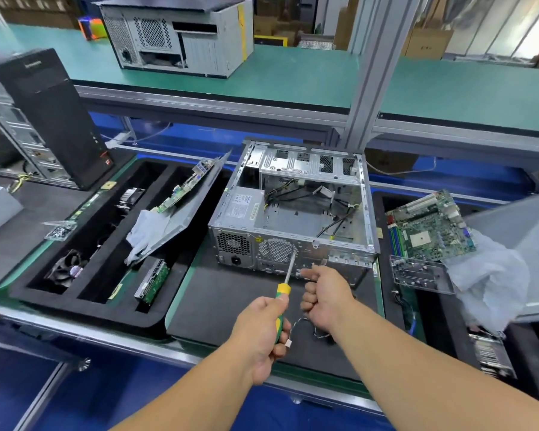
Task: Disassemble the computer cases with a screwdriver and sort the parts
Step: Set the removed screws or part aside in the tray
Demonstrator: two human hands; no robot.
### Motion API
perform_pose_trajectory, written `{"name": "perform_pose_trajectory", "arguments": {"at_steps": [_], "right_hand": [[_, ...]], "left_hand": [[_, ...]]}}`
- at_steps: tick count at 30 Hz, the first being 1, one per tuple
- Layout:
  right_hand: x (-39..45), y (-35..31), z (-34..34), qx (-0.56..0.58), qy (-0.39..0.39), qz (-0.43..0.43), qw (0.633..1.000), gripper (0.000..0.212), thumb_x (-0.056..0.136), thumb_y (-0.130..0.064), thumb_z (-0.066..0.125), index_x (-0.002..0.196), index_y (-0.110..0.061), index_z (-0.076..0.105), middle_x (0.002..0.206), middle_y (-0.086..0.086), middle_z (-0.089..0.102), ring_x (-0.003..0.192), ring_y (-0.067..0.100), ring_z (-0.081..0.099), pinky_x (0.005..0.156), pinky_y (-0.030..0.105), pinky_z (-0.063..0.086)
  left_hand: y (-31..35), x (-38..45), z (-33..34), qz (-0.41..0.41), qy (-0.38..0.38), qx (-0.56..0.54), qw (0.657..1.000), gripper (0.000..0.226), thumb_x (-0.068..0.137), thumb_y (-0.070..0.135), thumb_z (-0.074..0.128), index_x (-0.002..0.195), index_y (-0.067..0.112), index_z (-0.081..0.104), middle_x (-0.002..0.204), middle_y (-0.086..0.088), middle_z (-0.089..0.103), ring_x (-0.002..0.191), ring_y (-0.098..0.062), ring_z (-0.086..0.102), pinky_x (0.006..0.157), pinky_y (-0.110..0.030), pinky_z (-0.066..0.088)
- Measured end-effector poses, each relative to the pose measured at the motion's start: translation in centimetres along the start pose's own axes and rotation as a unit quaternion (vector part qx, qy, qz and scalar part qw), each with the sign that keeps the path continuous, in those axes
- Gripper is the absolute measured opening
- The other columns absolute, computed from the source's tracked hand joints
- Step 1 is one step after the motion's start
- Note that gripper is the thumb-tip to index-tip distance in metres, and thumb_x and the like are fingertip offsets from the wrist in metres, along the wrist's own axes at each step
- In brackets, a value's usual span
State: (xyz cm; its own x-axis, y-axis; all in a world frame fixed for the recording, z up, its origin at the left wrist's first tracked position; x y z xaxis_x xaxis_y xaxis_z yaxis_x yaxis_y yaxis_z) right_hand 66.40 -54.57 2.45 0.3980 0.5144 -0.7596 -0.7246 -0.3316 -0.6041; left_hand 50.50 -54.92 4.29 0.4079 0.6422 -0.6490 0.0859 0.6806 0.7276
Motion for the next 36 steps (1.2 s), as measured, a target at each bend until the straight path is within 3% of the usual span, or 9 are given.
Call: {"name": "perform_pose_trajectory", "arguments": {"at_steps": [3, 6, 12, 23, 30, 33, 36], "right_hand": [[0.2, -0.1, 0.5, 0.016, -0.052, 0.05, 0.997, 0.042, 0.103, -0.047, 0.042, 0.103, -0.012, 0.066, 0.054, -0.002, 0.034, 0.045, 0.013, 0.023, 0.046, 0.024, 0.024], [0.2, -0.1, 1.0, 0.079, -0.103, 0.064, 0.989, 0.055, 0.104, -0.049, 0.04, 0.105, -0.004, 0.071, 0.058, 0.002, 0.042, 0.047, 0.014, 0.03, 0.046, 0.025, 0.028], [-0.2, 0.0, 0.7, 0.145, -0.137, 0.051, 0.979, 0.035, 0.106, -0.028, 0.044, 0.083, -0.007, 0.059, 0.061, 0.002, 0.044, 0.051, 0.013, 0.03, 0.048, 0.026, 0.027], [-0.2, 0.1, -4.0, 0.191, -0.081, 0.021, 0.978, 0.038, 0.108, -0.036, 0.047, 0.077, -0.016, 0.052, 0.064, 0.002, 0.046, 0.047, 0.013, 0.031, 0.048, 0.026, 0.031], [-1.7, -0.1, -6.6, 0.309, -0.037, -0.033, 0.95, 0.011, 0.098, -0.003, 0.059, 0.101, 0.005, 0.068, 0.082, 0.013, 0.055, 0.058, 0.012, 0.047, 0.048, 0.022, 0.051], [-2.2, -0.6, -7.5, 0.339, 0.008, -0.066, 0.938, 0.017, 0.099, 0.004, 0.056, 0.112, 0.005, 0.067, 0.09, 0.015, 0.055, 0.06, 0.014, 0.05, 0.052, 0.022, 0.055], [-2.7, -1.6, -8.8, 0.369, 0.046, -0.076, 0.925, 0.023, 0.101, 0.005, 0.049, 0.115, 0.001, 0.067, 0.085, 0.012, 0.054, 0.058, 0.014, 0.048, 0.05, 0.024, 0.052]], "left_hand": [[-0.7, -0.2, -0.3, -0.003, -0.009, 0.004, 1.0, 0.023, 0.098, 0.037, 0.067, 0.098, 0.015, 0.062, 0.066, -0.003, 0.058, 0.051, -0.014, 0.044, 0.044, -0.026, 0.028], [-1.2, -0.6, -0.4, -0.008, -0.018, 0.016, 1.0, 0.02, 0.098, 0.036, 0.068, 0.095, 0.017, 0.063, 0.068, -0.005, 0.059, 0.052, -0.014, 0.044, 0.043, -0.026, 0.029], [-1.4, -1.0, -0.6, -0.01, -0.017, 0.071, 0.997, 0.02, 0.098, 0.035, 0.067, 0.089, 0.018, 0.061, 0.067, -0.004, 0.058, 0.052, -0.014, 0.042, 0.042, -0.025, 0.029], [-0.4, -0.6, -0.1, -0.005, -0.068, 0.199, 0.978, 0.029, 0.098, 0.039, 0.068, 0.087, 0.016, 0.054, 0.066, -0.004, 0.057, 0.052, -0.016, 0.036, 0.045, -0.025, 0.023], [1.4, 0.8, 1.0, -0.019, -0.116, 0.268, 0.956, 0.028, 0.098, 0.04, 0.066, 0.09, 0.016, 0.055, 0.064, -0.004, 0.06, 0.052, -0.019, 0.039, 0.044, -0.024, 0.026], [2.4, 1.4, 2.0, -0.009, -0.146, 0.292, 0.945, 0.027, 0.097, 0.039, 0.067, 0.087, 0.017, 0.054, 0.062, -0.004, 0.06, 0.052, -0.019, 0.039, 0.045, -0.022, 0.026], [3.2, 1.8, 3.5, -0.014, -0.184, 0.302, 0.935, 0.026, 0.098, 0.038, 0.067, 0.087, 0.018, 0.054, 0.063, -0.004, 0.059, 0.05, -0.018, 0.039, 0.044, -0.021, 0.025]]}}
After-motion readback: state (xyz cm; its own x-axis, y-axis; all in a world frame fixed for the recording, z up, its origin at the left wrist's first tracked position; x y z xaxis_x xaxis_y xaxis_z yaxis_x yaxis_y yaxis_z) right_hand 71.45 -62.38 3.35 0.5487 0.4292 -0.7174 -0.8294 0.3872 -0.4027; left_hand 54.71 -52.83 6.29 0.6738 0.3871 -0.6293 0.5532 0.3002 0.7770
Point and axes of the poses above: each hand's wrist, its own x-axis towards the middle knuckle, its own z-axis out of the palm, y = z × x, the point moved 1 cm from there along x, towards the middle knuckle
